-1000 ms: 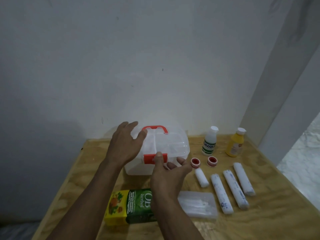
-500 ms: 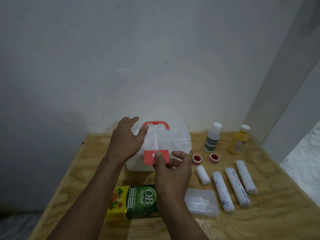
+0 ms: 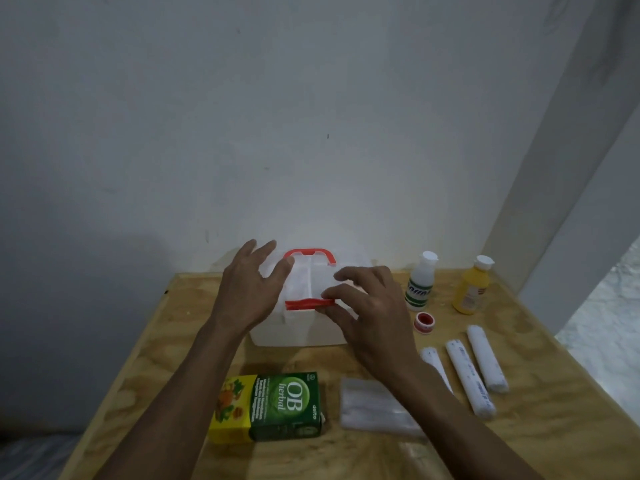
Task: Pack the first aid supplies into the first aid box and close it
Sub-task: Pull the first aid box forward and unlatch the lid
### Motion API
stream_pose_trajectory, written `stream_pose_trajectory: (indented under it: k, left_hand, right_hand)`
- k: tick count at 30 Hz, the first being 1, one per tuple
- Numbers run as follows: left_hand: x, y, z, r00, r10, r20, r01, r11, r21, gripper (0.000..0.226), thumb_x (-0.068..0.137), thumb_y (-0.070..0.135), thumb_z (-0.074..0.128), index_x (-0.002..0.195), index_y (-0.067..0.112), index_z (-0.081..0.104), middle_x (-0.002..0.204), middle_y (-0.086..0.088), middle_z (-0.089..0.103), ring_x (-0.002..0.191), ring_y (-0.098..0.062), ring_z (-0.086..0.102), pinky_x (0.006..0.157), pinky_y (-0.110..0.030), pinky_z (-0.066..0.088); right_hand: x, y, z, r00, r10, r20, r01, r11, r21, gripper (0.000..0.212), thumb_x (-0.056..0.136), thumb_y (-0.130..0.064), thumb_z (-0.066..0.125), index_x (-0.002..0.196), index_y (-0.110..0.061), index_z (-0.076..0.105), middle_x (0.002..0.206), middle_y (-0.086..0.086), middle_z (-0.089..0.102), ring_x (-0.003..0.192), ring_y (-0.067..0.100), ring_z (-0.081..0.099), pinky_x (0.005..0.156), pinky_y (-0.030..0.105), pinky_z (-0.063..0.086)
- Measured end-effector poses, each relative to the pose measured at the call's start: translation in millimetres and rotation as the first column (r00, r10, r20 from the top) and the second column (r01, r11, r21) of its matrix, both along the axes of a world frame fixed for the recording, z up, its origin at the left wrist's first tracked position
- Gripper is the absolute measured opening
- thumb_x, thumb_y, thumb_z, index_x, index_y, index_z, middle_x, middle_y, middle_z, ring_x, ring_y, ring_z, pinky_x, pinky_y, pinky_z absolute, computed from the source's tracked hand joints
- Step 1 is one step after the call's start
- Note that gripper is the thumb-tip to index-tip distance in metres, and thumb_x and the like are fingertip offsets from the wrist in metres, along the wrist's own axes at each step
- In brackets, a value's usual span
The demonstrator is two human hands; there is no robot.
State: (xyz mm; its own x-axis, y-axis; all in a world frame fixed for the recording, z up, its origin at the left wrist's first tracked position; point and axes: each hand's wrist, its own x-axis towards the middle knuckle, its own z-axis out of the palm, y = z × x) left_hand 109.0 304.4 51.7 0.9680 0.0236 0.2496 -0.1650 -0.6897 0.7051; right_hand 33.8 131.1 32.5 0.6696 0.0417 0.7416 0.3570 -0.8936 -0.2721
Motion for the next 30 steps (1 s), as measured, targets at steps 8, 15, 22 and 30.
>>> stream_pose_trajectory:
  k: [8,15,22,30]
  left_hand:
    - [-8,1,-3,0.997,0.050,0.060,-0.044,0.994,-0.095,0.051,0.091,0.051,0.051,0.137,0.030,0.049,0.153,-0.002,0.037,0.138,-0.026,0.037,0.106,-0.049,0.037]
    - [-19,6,0,0.994,0.076,0.084,-0.054,0.971,-0.231,0.063,0.088,0.062,0.043,0.141,0.028,0.039,0.150,-0.003,0.042,0.133,-0.027,0.043,0.103,-0.046,0.040]
    - [-26,15,-11,1.000,0.021,-0.008,-0.023,0.961,-0.275,0.089,0.076,0.080,0.040,0.147,0.029,0.027,0.151,-0.005,0.040,0.133,-0.026,0.043,0.105,-0.047,0.041]
    - [-25,12,-24,0.998,-0.051,-0.037,0.051,0.999,-0.008,0.085,0.083,0.066,0.048,0.152,0.025,0.019,0.161,0.001,0.016,0.145,-0.021,0.022,0.114,-0.042,0.026]
  right_hand:
    - [5,-7,3,0.992,0.114,-0.060,-0.112,0.993,0.029,0.015,0.081,-0.028,0.077,0.092,-0.018,0.076,0.109,0.001,0.074,0.109,0.023,0.062,0.089,0.044,0.050]
    - [7,-5,25,0.991,0.119,-0.056,-0.113,0.989,0.099,0.015,0.083,-0.028,0.076,0.095,-0.018,0.073,0.104,-0.001,0.074,0.104,0.020,0.064,0.088,0.045,0.051]
    - [48,-4,101,0.969,0.117,-0.219,-0.048,0.954,0.297,0.021,0.088,-0.035,0.069,0.105,-0.022,0.070,0.104,-0.006,0.071,0.095,0.013,0.062,0.081,0.034,0.052]
    - [119,-3,128,0.966,0.065,-0.249,0.055,0.893,0.447,0.021,0.087,-0.036,0.071,0.099,-0.019,0.069,0.085,-0.004,0.068,0.077,0.015,0.066,0.077,0.042,0.058]
